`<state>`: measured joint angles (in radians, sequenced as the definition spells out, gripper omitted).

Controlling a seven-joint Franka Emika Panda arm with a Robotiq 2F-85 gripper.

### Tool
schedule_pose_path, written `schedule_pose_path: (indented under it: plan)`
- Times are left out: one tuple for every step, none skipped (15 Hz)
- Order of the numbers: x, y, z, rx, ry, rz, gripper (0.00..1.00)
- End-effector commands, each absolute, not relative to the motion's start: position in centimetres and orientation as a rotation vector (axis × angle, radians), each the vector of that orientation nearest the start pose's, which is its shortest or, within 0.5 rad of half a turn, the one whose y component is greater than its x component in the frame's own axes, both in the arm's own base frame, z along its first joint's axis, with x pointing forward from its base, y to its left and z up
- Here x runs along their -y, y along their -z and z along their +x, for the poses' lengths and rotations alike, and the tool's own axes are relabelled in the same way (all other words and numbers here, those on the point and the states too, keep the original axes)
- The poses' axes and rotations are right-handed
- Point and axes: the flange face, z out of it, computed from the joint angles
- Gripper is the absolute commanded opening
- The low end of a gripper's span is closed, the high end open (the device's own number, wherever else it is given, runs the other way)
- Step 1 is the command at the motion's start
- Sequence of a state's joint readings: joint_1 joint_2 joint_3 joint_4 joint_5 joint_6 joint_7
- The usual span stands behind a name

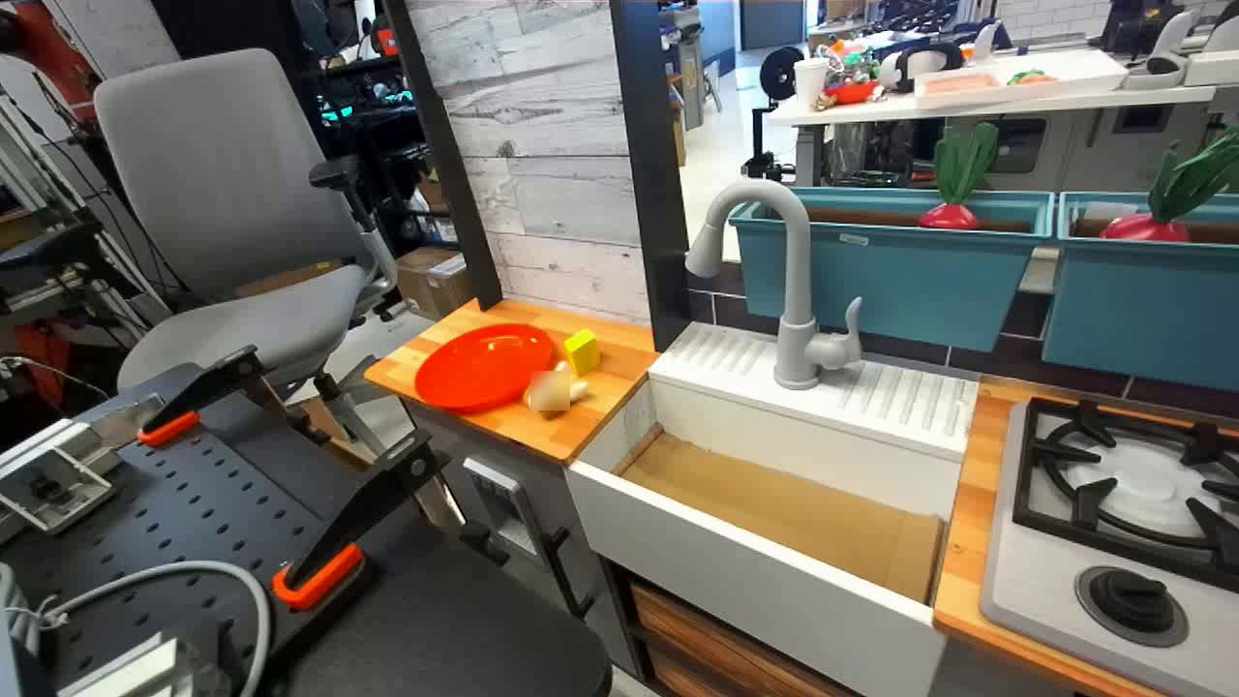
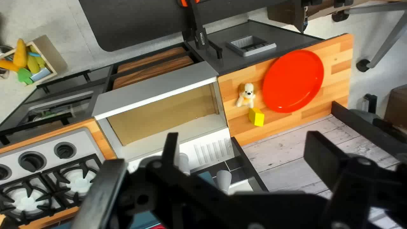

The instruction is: Center the faucet

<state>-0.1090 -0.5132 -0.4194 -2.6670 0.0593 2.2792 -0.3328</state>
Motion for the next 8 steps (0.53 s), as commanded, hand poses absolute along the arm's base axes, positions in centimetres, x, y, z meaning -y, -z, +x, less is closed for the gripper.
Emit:
schedule_pose_path:
  plan:
    - [18.8,-39.6,33.7,-0.282,0.257,-2.922,1.00]
    - [18.6,-39.7,34.4,-0.326,0.290,-2.886,1.00]
    - [18.2,-39.6,35.6,-0.405,0.278,-2.835,1.00]
    - [17.9,-39.5,36.6,-0.469,0.287,-2.785,1.00]
    - [17.6,-39.1,38.1,-0.541,0.275,-2.735,1.00]
    - [17.4,-38.6,39.5,-0.612,0.292,-2.692,1.00]
    - [17.1,-37.9,41.1,-0.681,0.285,-2.665,1.00]
    - [16.9,-37.2,42.7,-0.747,0.301,-2.636,1.00]
